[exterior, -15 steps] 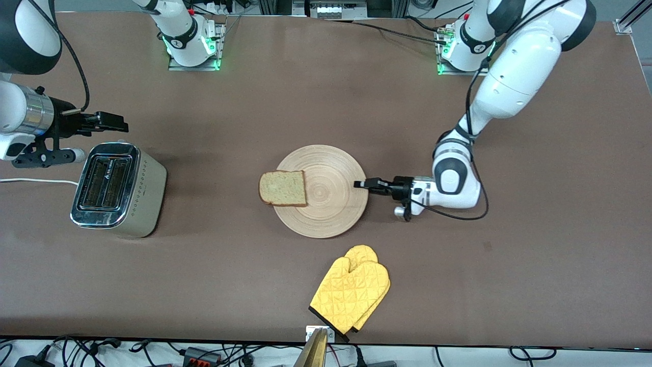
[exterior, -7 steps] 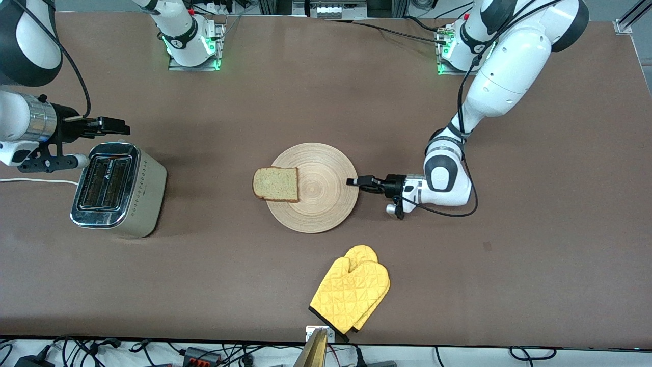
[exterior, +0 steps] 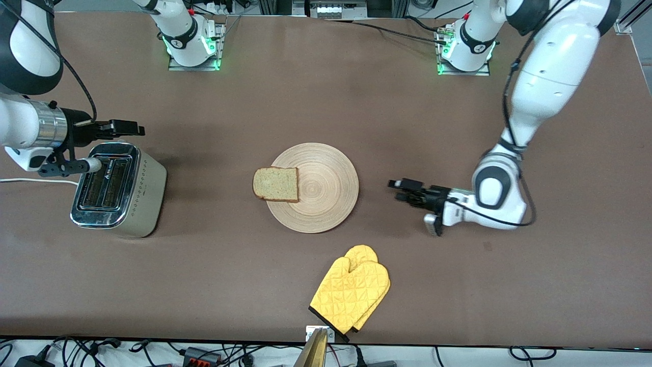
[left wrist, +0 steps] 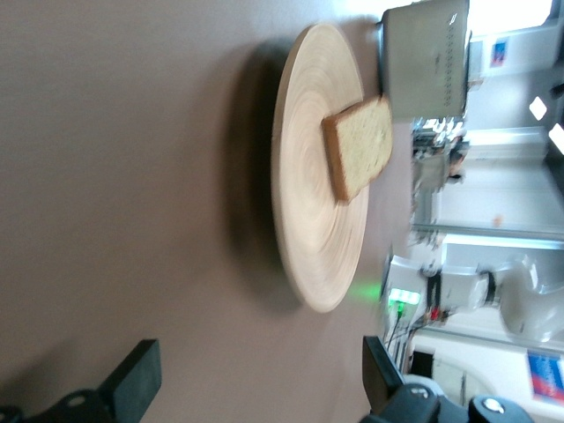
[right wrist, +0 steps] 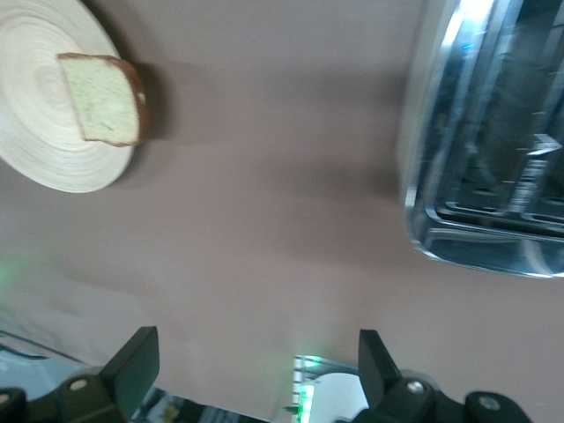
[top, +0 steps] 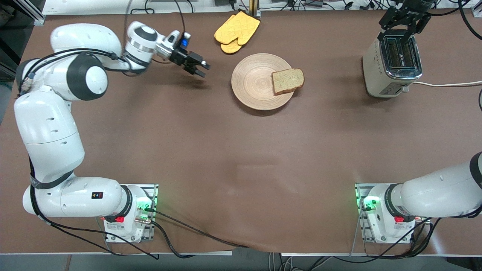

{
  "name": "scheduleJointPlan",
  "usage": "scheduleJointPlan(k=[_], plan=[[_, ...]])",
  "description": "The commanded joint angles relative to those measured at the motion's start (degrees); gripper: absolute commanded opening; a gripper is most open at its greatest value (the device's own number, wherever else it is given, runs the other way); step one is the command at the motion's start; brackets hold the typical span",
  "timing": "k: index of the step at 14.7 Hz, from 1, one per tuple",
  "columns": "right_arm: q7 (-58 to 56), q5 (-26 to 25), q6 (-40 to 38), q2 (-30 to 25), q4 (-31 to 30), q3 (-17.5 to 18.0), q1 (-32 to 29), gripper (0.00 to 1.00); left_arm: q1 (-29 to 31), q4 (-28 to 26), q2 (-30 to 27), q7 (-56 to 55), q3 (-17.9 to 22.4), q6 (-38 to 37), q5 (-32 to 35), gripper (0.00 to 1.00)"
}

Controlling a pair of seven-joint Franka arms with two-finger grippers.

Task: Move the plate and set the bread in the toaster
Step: 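Withdraw the left gripper while the right gripper moves toward the bread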

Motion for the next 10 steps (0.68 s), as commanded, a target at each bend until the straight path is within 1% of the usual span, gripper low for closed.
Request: scheduleJointPlan(k=[1, 3, 5, 6, 8, 9, 10], plan=[[4.0, 2.3, 3.9, 1.6, -2.0, 0.3, 2.1, 1.0, 2.6, 9.7, -0.3, -5.9, 0.1, -10.2, 16.9, 1.0], [4.2, 3.0, 10.0, 1.0, -6.4, 0.4, 4.3, 1.0, 3.6, 14.7, -1.9, -7.4, 0.1, -17.8, 27.8, 1.0], [4.2, 6.7, 16.2, 0.4, -11.6, 0.4, 5.4, 1.0, 4.0, 16.5, -5.7, -8.4, 0.1, -22.3, 39.3, 1.0], [4.2, 8.3, 19.1, 0.0, -13.7, 0.4, 6.0, 1.0, 3.8, 16.5, -8.4, -9.2, 0.0, -23.0, 45.5, 1.0], [4.3, 8.9, 24.5, -0.5, -17.3, 0.4, 8.1, 1.0, 3.6, 16.5, -13.5, -13.0, -0.1, -23.1, 55.0, 1.0], [5.3, 9.6, 27.0, -0.8, -18.7, 0.4, 9.4, 1.0, 3.4, 16.5, -15.8, -15.2, -0.6, -23.1, 58.6, 1.0], [7.3, 11.1, 29.2, -0.8, -20.4, 0.4, 10.1, 1.0, 3.4, 16.5, -18.0, -17.0, -0.9, -23.1, 60.6, 1.0]])
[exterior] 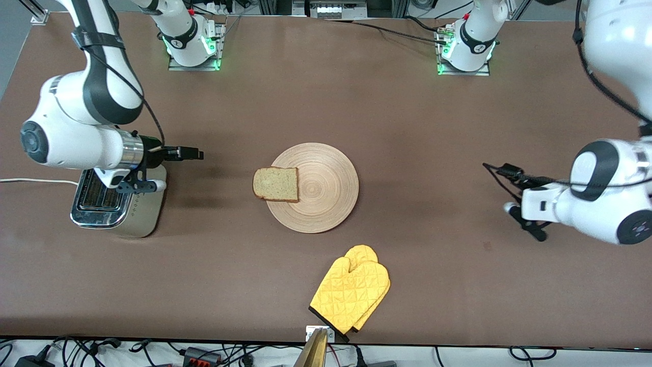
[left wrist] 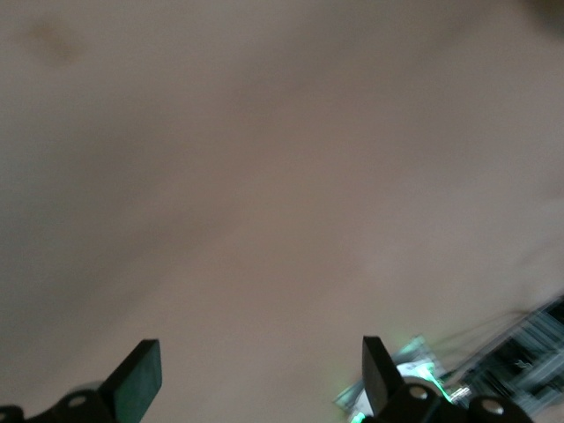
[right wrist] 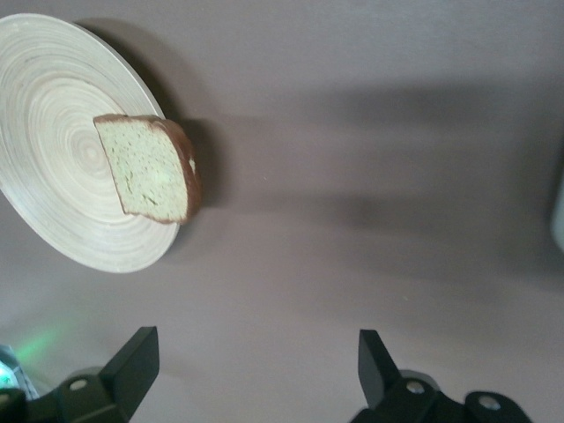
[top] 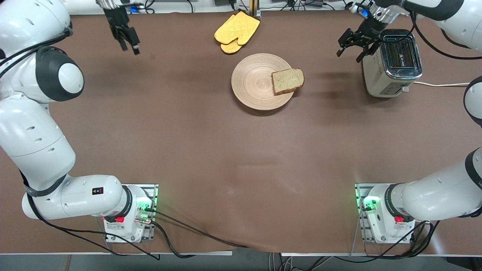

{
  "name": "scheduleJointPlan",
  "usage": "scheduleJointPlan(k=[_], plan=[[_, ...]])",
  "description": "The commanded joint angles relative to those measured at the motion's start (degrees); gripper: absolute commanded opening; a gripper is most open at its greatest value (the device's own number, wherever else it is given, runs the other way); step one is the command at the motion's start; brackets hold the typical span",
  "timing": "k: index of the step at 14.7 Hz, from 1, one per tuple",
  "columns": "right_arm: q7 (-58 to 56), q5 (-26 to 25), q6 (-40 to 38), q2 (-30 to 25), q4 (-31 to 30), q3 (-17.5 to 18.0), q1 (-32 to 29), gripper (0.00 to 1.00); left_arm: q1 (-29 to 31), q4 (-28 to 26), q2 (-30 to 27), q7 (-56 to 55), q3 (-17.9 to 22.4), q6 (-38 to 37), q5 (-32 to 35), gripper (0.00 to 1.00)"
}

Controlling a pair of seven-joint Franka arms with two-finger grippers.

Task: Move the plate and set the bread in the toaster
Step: 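Withdraw the left gripper while the right gripper moves toward the bread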

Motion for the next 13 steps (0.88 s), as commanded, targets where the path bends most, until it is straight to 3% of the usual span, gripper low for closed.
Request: scheduleJointPlan(k=[1, 4, 6, 9, 11, 13], plan=[[3.4, 4.0, 6.7, -2.7, -6.2, -0.3, 2.5, 1.0, -0.9, -1.3, -8.0, -6.3, -0.6, -0.5, 6.2, 1.0], [2.9, 11.4, 13.7, -2.9, -11.2, -0.3, 4.0, 1.0, -0.4, -2.7, -17.3, -9.8, -0.6, -1.7, 6.5, 1.0], [2.5, 11.7, 18.5, -3.0, -13.5, -0.2, 5.5, 1.0, 0.1, -10.1, -23.7, -9.9, -0.7, -0.1, 5.9, 1.0], [2.5, 12.7, 23.8, -2.7, -15.8, -0.2, 7.2, 1.0, 3.9, -24.4, -32.8, -9.9, -0.6, 9.4, 0.5, 1.0], [1.7, 17.4, 25.4, -2.4, -16.9, -0.2, 7.7, 1.0, 4.5, -25.4, -33.0, -9.9, -0.6, 11.5, 0.3, 1.0], [-0.8, 19.0, 27.2, -1.2, -17.0, -0.2, 7.7, 1.0, 4.9, -22.1, -30.3, -10.8, 0.1, 12.8, 0.4, 1.0]])
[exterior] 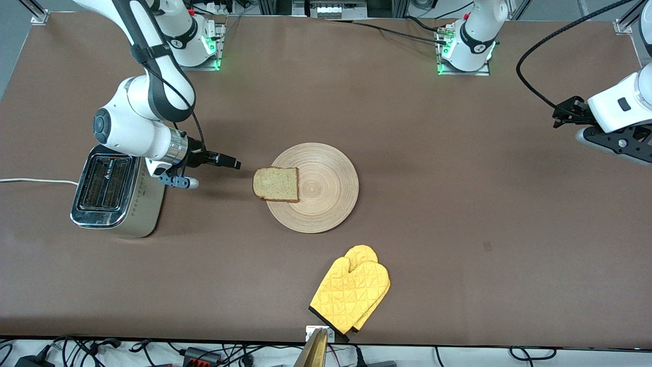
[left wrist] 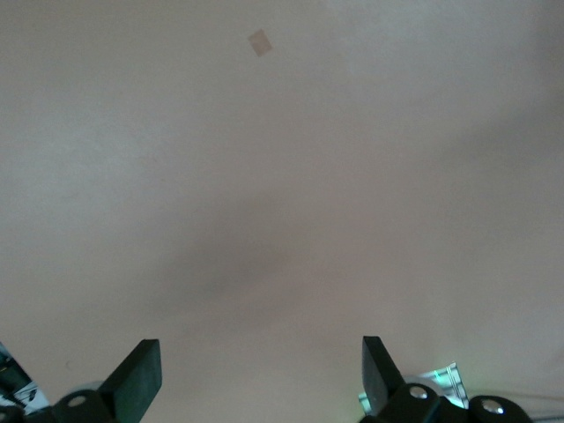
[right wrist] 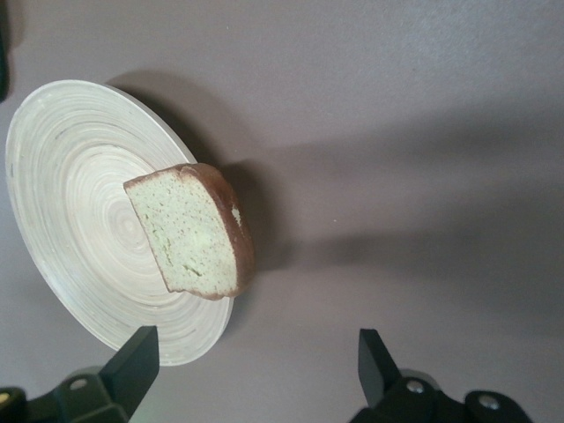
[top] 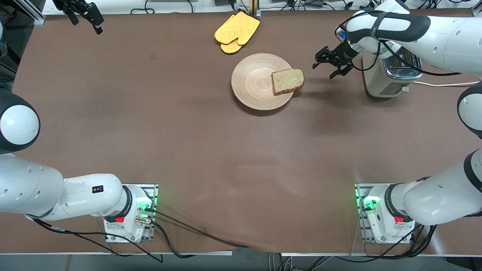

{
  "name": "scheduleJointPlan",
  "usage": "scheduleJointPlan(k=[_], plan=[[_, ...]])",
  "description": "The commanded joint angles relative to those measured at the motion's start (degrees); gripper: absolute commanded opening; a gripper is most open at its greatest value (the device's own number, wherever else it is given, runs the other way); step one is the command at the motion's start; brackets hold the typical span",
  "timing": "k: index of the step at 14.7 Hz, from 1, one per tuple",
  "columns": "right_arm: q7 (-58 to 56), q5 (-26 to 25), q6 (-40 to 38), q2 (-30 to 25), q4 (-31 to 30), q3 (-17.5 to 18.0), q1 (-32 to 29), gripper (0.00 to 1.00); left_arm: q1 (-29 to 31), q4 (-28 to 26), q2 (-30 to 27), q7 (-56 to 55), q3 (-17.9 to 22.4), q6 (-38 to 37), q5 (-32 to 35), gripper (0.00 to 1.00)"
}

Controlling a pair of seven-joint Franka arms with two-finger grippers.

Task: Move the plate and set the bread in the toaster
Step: 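Lower the right gripper onto the bread slice edge and close it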

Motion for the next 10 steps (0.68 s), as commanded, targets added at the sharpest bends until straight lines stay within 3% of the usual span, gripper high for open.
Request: scheduleJointPlan(k=[1, 5, 7, 9, 10], plan=[[-3.1, 4.2, 3.5, 0.1, -1.9, -0.2, 0.4, 1.0, 0.8, 2.5, 2.2, -3.0, 0.4, 2.3, -0.2, 1.0], [-10.9, 14.4, 7.3, 3.5, -1.6, -0.1, 2.3, 1.0, 0.8, 2.4, 1.7, -19.5, -0.5, 2.6, -0.6, 1.0], [-14.2, 19.1, 7.4, 4.9, -1.5, -0.2, 3.8, 1.0, 1.1, -3.2, -1.6, -19.9, -0.7, 7.2, -1.2, 1.0], [-17.9, 20.4, 7.9, 6.5, -1.4, -0.2, 3.6, 1.0, 1.3, -10.2, -6.9, -20.7, -0.6, 12.1, -2.3, 1.0], [-18.4, 21.1, 8.8, 7.2, -1.1, -0.2, 3.9, 1.0, 1.3, -10.5, -7.4, -21.5, -0.6, 11.8, -2.4, 1.0]])
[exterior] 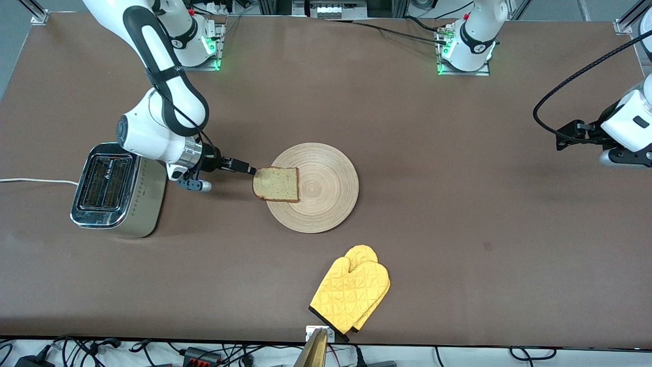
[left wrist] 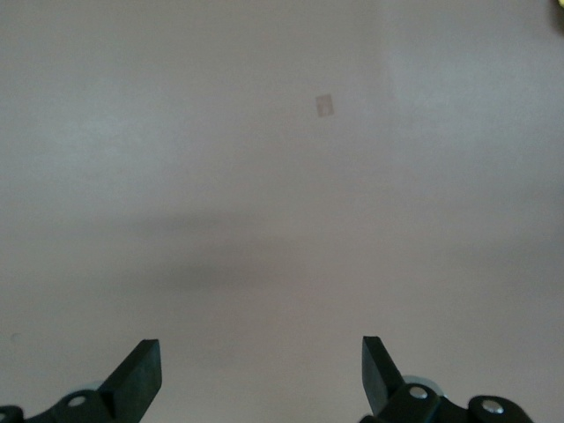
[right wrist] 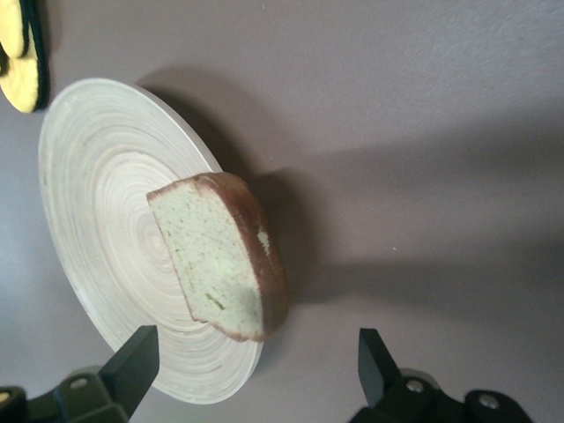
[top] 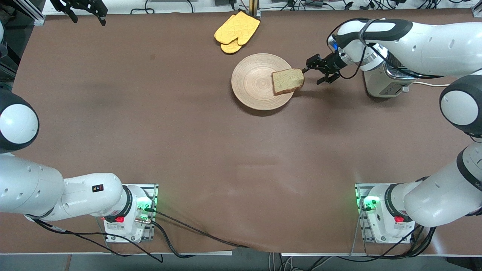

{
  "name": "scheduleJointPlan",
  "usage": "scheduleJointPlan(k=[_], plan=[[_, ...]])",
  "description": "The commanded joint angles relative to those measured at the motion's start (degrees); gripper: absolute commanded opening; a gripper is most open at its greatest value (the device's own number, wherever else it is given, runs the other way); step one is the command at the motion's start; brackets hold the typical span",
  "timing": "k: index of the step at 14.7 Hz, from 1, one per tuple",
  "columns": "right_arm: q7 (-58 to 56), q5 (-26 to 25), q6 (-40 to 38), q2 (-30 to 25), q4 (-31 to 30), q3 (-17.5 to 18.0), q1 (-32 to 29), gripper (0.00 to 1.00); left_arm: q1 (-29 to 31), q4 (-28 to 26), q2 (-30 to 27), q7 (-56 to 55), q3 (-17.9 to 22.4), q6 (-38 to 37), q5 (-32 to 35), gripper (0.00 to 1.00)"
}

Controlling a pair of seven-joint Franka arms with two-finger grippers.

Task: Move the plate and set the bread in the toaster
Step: 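Lower the right gripper onto the bread slice edge and close it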

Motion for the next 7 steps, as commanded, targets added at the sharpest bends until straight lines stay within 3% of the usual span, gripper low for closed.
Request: scheduleJointPlan(k=[1, 4, 7], plan=[[-3.4, 3.1, 3.1, 1.2, 0.0, -0.2, 1.4, 1.0, 0.7, -6.5, -6.0, -1.7, -0.1, 2.5, -1.7, 1.0], [-3.2, 3.4, 5.2, 2.4, 0.0, -0.2, 3.5, 1.0, 0.6, -4.5, -5.7, -1.7, 0.2, 1.0, -2.4, 1.0], [-3.5, 8.1, 5.2, 3.1, 0.5, -0.2, 4.2, 1.0, 0.5, -2.5, -5.3, -1.8, -0.2, -1.1, -2.4, 1.0]])
